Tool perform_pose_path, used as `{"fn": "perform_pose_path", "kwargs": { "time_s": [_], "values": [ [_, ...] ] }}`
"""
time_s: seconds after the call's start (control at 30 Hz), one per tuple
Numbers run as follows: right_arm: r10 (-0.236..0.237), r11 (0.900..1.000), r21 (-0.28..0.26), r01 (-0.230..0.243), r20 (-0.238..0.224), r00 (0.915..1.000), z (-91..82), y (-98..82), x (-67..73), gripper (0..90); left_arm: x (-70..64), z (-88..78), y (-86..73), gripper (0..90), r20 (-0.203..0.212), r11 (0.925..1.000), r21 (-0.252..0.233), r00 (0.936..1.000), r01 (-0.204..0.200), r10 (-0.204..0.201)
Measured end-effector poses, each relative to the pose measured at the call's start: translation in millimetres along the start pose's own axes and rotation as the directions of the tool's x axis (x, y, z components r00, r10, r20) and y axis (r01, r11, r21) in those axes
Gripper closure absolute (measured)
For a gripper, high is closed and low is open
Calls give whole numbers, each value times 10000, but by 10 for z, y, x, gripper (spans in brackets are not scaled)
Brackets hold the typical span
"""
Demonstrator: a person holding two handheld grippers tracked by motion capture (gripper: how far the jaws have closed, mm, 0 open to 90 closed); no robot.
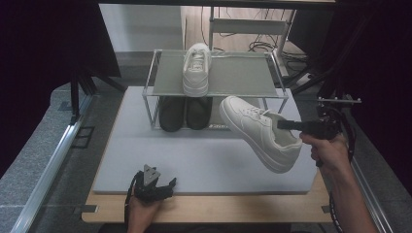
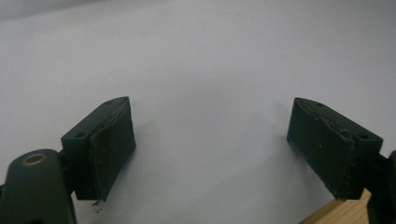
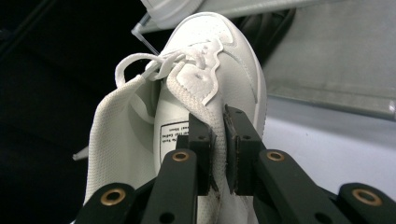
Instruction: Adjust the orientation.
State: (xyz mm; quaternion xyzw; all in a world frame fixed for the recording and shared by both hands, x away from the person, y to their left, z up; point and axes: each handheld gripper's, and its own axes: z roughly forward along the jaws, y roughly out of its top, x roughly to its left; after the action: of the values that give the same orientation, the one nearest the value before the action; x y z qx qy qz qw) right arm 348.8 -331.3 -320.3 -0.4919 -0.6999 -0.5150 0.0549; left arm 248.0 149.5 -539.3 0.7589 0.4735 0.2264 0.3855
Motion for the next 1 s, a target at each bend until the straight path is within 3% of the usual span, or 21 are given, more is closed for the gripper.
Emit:
{"fn": "perform_pose_path", "kwargs": {
  "time_s": [0.47, 1.0],
  "values": [
    [140, 9985, -530, -151, -204, 9997, 70, 290, 83, 818, 0, 0, 0, 148, 7, 10000, 8, 10000, 11, -11],
    [679, 9891, -1340, -603, 528, 9963, 363, 646, 16, 815, 0, 0, 0, 148, 10, 10000, -1, 10000, 20, -20]
  ]
}}
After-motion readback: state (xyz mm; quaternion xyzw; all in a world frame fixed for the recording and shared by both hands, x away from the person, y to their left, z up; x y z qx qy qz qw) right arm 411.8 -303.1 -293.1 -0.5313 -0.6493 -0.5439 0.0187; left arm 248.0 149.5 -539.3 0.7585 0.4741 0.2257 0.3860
